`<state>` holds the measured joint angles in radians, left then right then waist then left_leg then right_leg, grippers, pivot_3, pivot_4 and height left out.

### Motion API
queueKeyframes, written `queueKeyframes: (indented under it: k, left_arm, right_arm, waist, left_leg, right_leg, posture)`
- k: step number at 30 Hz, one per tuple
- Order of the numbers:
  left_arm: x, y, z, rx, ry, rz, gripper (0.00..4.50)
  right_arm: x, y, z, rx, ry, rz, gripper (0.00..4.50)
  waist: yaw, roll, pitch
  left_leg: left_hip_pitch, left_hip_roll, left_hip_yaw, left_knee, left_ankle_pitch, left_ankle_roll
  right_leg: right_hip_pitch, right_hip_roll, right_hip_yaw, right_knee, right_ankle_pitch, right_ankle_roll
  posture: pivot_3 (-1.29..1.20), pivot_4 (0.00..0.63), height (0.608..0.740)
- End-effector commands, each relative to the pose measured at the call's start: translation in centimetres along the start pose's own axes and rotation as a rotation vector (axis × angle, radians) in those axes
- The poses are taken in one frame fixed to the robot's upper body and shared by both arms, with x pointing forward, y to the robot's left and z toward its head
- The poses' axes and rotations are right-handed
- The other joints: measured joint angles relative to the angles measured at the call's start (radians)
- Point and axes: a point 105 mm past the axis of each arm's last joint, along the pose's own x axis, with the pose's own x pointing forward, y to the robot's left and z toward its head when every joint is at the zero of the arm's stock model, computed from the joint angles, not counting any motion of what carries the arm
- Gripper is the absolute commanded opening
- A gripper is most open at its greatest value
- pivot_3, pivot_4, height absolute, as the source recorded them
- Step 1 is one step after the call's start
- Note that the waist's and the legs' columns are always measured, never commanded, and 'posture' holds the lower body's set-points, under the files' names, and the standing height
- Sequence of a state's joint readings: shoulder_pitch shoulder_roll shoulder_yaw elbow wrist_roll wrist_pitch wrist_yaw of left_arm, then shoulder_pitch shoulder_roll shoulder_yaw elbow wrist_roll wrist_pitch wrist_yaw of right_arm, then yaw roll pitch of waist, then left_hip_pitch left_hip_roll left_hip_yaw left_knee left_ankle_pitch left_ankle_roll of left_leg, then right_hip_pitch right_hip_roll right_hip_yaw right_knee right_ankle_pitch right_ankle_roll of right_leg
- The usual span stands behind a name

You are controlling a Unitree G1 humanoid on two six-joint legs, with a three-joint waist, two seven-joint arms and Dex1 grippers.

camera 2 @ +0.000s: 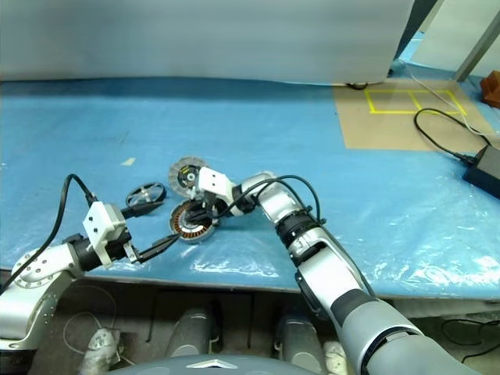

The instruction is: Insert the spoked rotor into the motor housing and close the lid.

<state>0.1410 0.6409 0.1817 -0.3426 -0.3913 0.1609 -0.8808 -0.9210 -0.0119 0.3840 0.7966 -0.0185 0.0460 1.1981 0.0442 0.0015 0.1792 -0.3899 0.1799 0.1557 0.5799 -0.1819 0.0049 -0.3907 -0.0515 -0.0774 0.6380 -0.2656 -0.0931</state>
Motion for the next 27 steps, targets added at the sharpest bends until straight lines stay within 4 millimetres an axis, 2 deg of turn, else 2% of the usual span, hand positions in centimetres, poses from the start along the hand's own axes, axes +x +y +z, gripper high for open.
queueKeyframes:
  k: [1,19,27]
  left_arm:
    - [0.2,-0.1,0.5,0.016,-0.023,-0.004,4.47]
    - [0.4,0.0,0.1,0.011,-0.015,-0.005,4.47]
    - [0.4,0.0,0.1,0.014,-0.013,-0.006,4.47]
  right_arm:
    - [-0.4,-0.4,1.6,-0.045,-0.038,-0.003,0.57]
    - [0.5,0.5,0.7,-0.035,-0.006,0.025,0.57]
    - [-0.1,0.2,0.4,-0.047,0.008,0.011,0.57]
  waist:
    - [0.0,0.0,0.0]
    - [0.0,0.0,0.0]
    - [0.0,0.0,0.0]
  left_leg:
    - [0.0,0.0,0.0,0.0,0.0,0.0]
    - [0.0,0.0,0.0,0.0,0.0,0.0]
    - [0.0,0.0,0.0,0.0,0.0,0.0]
  right_leg:
    - [0.0,0.0,0.0,0.0,0.0,0.0]
    - [0.0,0.0,0.0,0.0,0.0,0.0]
    - [0.0,0.0,0.0,0.0,0.0,0.0]
  posture:
    - [0.0,0.15,0.74]
    - [0.0,0.15,0.74]
    - [0.0,0.15,0.74]
